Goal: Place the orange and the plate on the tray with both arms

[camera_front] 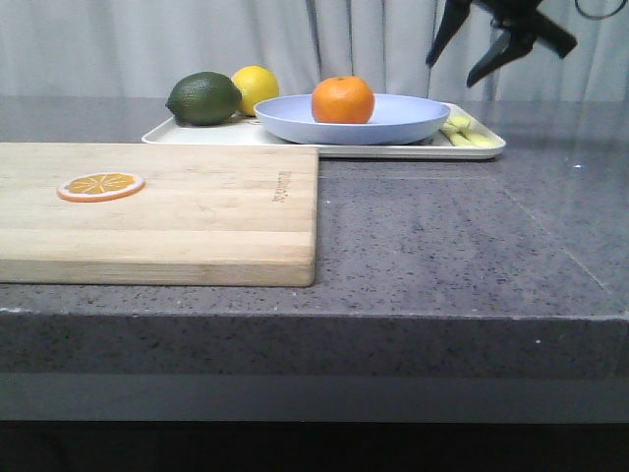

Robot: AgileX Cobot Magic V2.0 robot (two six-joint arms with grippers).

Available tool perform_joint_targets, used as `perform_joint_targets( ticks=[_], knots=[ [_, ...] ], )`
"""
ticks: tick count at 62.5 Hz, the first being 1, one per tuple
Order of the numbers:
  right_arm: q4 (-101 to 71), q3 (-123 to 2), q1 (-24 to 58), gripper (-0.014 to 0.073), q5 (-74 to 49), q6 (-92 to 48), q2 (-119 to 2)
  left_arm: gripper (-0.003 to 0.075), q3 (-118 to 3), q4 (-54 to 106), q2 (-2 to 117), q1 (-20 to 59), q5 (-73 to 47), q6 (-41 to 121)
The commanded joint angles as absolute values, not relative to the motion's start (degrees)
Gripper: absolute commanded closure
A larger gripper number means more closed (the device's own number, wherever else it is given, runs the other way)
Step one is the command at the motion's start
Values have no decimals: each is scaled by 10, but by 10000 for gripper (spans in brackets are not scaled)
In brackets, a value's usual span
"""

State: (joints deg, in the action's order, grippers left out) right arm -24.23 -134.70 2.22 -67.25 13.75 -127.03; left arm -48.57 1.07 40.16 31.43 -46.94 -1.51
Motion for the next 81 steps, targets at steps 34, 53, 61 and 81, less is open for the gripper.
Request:
perform_joint_targets(
  ticks=[34,53,61,81],
  knots=[
    [-138,-1056,22,179,-607,-52,-838,47,-499,17,400,313,-427,-21],
    [-94,-789,22,179,-545,-57,-643,47,-499,17,401,313,-427,-21],
    [-67,-698,22,179,-537,-57,-581,47,-499,17,401,313,-427,-21],
    [-65,-527,22,179,-496,-57,-429,47,-499,17,401,313,-427,-21]
  ],
)
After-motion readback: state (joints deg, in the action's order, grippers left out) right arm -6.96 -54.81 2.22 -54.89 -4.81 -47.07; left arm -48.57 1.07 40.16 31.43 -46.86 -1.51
